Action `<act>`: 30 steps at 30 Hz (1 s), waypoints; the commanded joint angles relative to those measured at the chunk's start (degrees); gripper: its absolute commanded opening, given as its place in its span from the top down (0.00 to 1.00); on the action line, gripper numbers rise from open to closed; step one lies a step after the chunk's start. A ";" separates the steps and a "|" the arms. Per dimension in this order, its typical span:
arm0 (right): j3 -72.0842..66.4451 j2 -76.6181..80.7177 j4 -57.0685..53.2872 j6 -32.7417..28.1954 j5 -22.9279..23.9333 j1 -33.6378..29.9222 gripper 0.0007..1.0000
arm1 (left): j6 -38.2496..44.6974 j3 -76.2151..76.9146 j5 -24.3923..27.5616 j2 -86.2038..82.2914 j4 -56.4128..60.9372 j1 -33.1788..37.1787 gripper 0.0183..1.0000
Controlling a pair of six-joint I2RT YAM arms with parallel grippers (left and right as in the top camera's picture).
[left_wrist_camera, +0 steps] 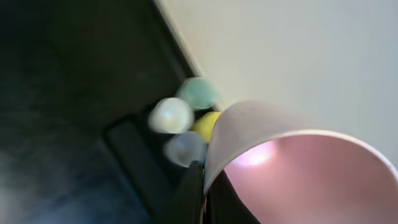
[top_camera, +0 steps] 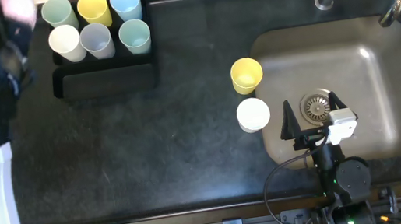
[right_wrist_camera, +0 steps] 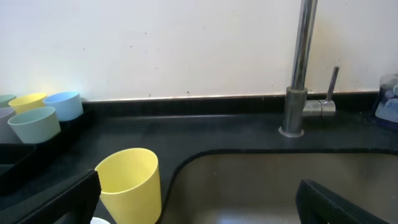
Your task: Store Cups
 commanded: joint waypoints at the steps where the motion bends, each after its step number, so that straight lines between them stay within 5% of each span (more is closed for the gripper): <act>1: -0.76 -0.59 0.37 0.26 0.39 0.04 0.00 | 7.65 -12.76 5.73 0.09 1.60 6.49 0.98; 6: -0.76 -0.59 0.37 0.26 0.37 0.04 0.00 | 27.98 -19.98 7.80 0.96 5.64 9.40 0.98; 12: -0.76 -0.59 0.39 0.24 0.37 0.04 0.00 | 41.55 -25.31 9.33 4.79 11.74 9.84 0.98; 30: -0.76 -0.59 0.37 0.24 0.39 0.04 0.00 | 55.84 -25.75 11.87 17.66 18.82 10.29 0.98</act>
